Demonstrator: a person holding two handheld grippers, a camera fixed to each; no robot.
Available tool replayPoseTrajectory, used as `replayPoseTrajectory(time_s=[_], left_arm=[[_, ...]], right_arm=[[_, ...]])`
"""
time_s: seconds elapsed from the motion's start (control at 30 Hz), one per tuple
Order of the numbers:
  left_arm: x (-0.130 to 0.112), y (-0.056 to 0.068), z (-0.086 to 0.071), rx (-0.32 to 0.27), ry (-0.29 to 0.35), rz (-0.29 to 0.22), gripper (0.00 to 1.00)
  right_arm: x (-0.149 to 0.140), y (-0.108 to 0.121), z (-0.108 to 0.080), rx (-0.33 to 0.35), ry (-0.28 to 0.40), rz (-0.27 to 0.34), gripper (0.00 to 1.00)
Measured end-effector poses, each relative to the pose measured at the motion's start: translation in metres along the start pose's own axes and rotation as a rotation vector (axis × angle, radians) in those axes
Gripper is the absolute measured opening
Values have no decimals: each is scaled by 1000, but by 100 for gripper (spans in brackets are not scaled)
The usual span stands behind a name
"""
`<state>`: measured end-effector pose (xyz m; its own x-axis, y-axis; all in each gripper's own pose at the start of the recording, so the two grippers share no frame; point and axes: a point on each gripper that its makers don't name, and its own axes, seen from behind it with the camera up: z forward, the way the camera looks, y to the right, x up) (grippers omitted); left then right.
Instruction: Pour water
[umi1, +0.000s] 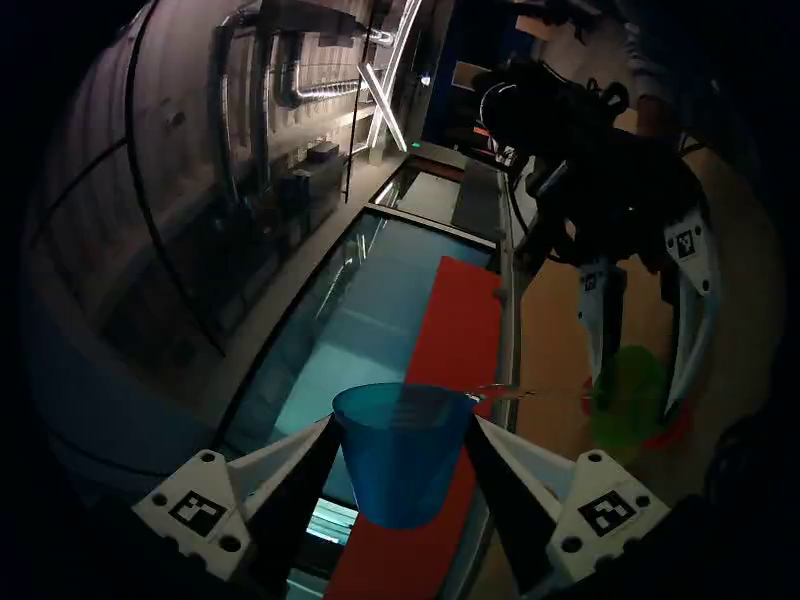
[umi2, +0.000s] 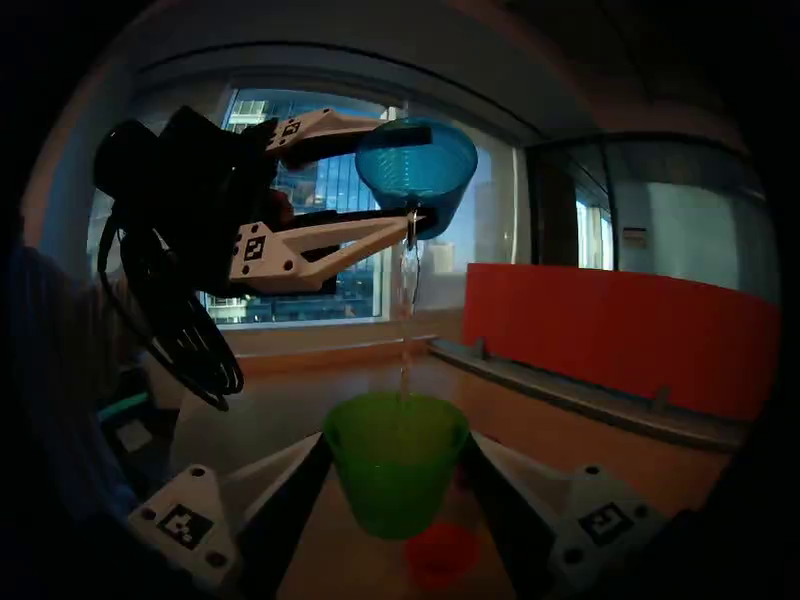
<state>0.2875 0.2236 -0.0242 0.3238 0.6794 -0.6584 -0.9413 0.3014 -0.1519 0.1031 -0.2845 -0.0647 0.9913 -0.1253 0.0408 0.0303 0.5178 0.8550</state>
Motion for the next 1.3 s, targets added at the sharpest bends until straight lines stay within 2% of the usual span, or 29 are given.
replayPoseTrajectory(time_s=[0.77, 1.3], left_arm=[[11, -11, 0, 10, 8, 92, 86], [19, -14, 2, 7, 16, 163, 86]], right_arm=[[1, 0, -3, -4, 9, -5, 91], [6, 0, -5, -8, 17, -9, 91]])
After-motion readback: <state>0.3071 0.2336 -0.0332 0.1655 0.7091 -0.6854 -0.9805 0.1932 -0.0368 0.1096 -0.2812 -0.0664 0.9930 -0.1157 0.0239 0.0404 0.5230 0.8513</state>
